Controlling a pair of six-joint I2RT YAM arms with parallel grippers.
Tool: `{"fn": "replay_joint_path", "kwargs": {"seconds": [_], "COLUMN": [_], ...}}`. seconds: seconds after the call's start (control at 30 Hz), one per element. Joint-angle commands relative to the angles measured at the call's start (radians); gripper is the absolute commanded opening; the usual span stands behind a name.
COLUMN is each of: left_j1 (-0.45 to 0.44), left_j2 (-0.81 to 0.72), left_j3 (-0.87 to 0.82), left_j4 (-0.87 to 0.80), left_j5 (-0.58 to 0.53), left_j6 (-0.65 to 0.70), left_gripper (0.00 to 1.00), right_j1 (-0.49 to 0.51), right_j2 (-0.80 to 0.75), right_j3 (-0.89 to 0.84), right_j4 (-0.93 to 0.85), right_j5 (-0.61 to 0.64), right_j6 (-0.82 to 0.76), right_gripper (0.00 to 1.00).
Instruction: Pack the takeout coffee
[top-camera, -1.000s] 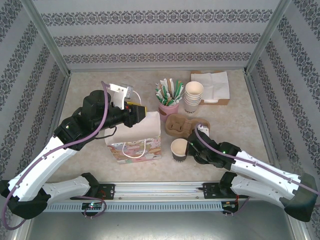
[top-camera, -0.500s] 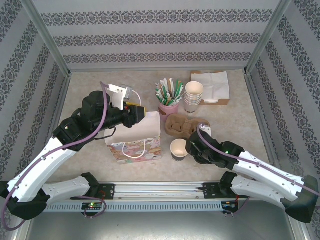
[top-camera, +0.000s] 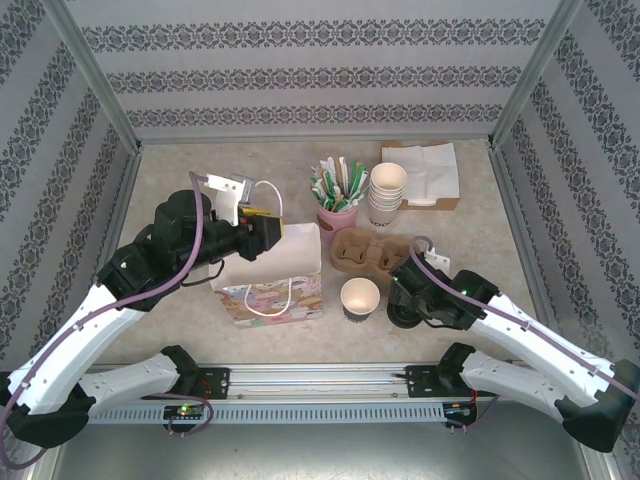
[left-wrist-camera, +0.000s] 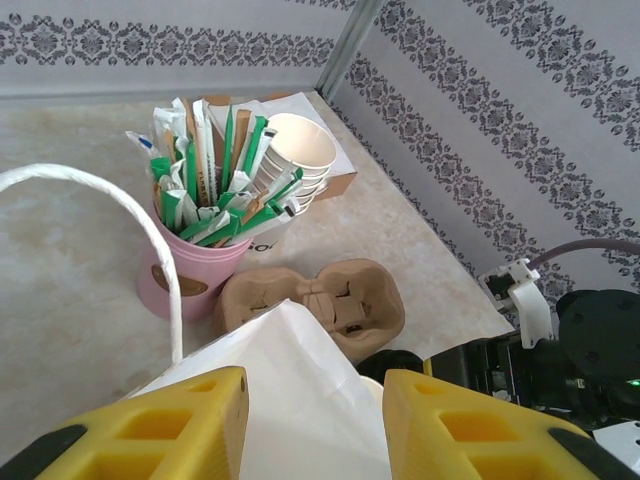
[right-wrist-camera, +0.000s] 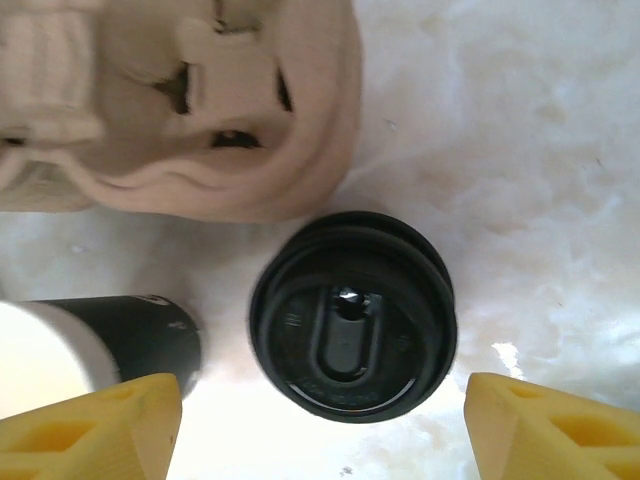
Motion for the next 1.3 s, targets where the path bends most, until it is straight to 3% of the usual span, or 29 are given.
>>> {"fn": "replay_joint_path", "kwargs": {"seconds": [0.0,0.63,1.27], "left_j1": [-0.015,-0.015,-0.015], "left_j2": [-0.031,-0.063,-0.070], "left_j3": [-0.018,-0.046,-0.060], "left_j4": [-0.026,-0.059,-0.060], "left_j5": [-0.034,-0.070,-0.083], "left_j6": [0.002,-0.018,-0.011], "left_gripper": [0.41,0.41,0.42], "right_j1": [-0.014,-0.023,-0.024], "right_j2": [-0.007,0.102,0.175], "right_j3": [-0.037,-0.116,-0.132], "right_j4": [-0.011,0.121,0.145], "right_j5": [-0.024,-0.024,-0.033], "right_j6": [0.029,0.035,0.034], "right_gripper": [0.73,0.74,0.77]}}
